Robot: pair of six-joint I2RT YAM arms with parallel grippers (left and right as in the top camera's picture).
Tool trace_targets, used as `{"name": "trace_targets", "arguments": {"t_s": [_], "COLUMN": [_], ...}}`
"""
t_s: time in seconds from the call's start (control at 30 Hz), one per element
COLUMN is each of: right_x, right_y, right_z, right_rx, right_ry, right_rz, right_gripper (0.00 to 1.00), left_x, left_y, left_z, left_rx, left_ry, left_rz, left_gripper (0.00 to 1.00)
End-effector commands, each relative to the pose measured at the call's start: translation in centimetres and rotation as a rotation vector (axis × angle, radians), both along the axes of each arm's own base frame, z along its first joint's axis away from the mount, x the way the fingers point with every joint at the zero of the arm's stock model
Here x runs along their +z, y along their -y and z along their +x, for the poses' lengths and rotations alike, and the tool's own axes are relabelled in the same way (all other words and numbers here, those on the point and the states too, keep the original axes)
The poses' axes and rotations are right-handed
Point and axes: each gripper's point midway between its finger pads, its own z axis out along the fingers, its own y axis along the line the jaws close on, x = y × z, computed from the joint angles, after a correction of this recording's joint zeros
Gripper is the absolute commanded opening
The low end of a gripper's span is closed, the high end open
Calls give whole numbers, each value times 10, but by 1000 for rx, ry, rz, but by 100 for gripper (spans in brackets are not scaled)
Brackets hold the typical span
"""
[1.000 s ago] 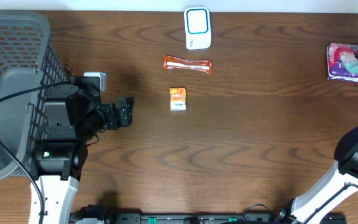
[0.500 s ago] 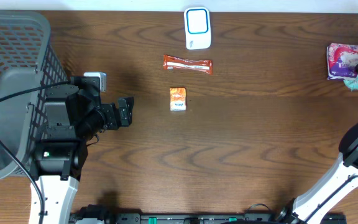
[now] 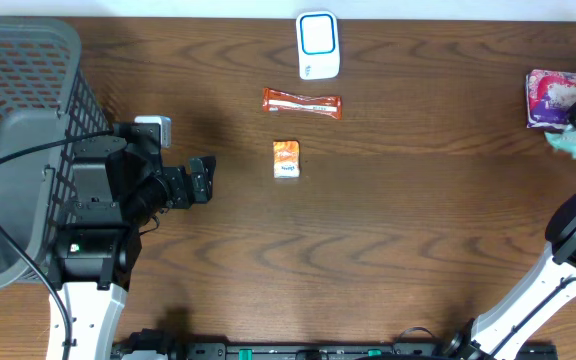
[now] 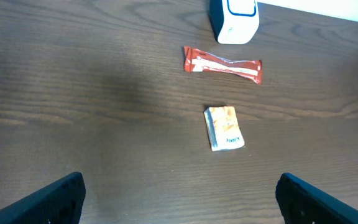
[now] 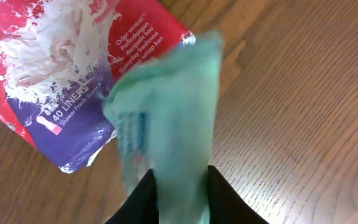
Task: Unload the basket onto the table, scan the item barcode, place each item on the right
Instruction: 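Carry the green wipes pack to the far right beside the purple package, then lower the wipes pack onto the table and open the right gripper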
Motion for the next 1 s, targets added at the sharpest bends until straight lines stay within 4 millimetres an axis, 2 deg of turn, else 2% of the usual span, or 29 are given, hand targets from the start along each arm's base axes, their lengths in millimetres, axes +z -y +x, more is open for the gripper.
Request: {"name": "trace_targets", "arguments": {"t_s": [0.0, 0.1, 0.4, 0.57, 0.73, 0.97], "right_x": [-8, -9, -11, -7, -3, 4], "right_y": [3, 0, -19, -53, -79, -125], "right_z": [-3, -1, 8, 31, 48, 72], "right_rx": [-15, -8, 33, 199, 294, 452], "right_ry": [-20, -11, 40, 126, 170, 221], "right_rz": [2, 18, 120, 232, 271, 309], "right_gripper": [25, 38, 40, 38, 41, 45], "left_x": [-3, -3, -3, -3, -3, -3], "left_y": [0, 0, 0, 0, 0, 0], "left_z": [0, 0, 0, 0, 0, 0], "left_rx": [-9, -9, -9, -9, -9, -9], "left_ry": [-3, -3, -3, -3, -3, -3], "left_rz": [6, 6, 6, 6, 6, 6], "left_gripper": [97, 97, 97, 97, 97, 97]}}
